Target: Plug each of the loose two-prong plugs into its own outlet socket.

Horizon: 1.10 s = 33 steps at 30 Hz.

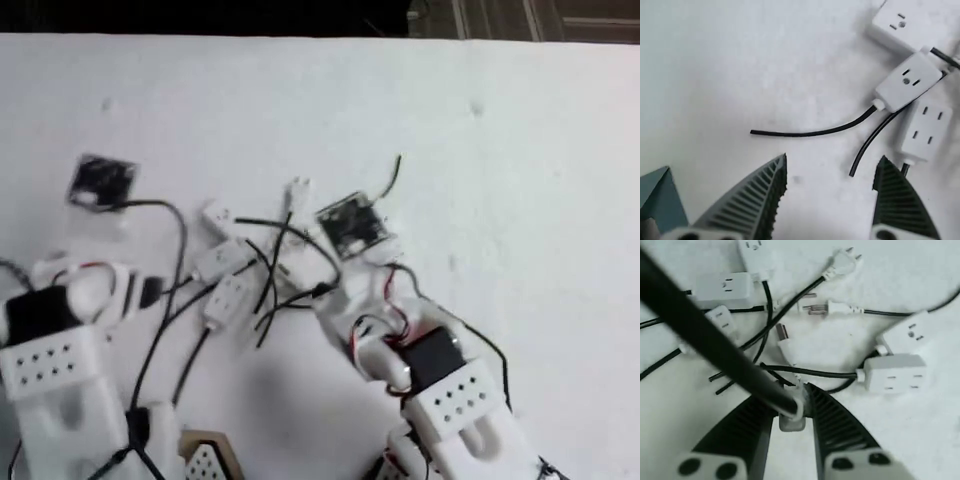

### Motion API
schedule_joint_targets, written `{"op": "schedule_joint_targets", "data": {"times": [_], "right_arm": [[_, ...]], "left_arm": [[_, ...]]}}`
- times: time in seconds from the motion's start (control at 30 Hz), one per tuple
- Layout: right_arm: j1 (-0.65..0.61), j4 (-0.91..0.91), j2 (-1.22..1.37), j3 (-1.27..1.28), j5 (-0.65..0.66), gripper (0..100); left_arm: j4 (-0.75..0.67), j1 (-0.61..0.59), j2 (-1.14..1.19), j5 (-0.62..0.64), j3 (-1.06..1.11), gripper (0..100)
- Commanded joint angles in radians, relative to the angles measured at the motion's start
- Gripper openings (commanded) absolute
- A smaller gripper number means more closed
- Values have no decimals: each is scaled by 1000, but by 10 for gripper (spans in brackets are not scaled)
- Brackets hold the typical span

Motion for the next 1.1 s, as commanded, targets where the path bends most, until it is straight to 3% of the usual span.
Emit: {"op": "schedule_joint_targets", "data": {"times": [0.0,0.13,0.33,0.5,0.73,1.07], "right_arm": [[-82,-97,-5,-3,49,18],[-170,-213,-5,44,147,18],[-240,-309,39,83,190,18],[-248,-441,257,41,196,18],[-254,-453,607,-193,158,18],[-268,-458,880,-394,167,18]], "left_arm": [[-66,-142,-39,-60,91,282],[-201,-234,-45,-71,218,282],[-334,-312,-45,-64,353,282],[-382,-309,-45,-11,428,282],[-407,-315,-45,15,457,282],[-425,-315,-45,15,480,282]]}}
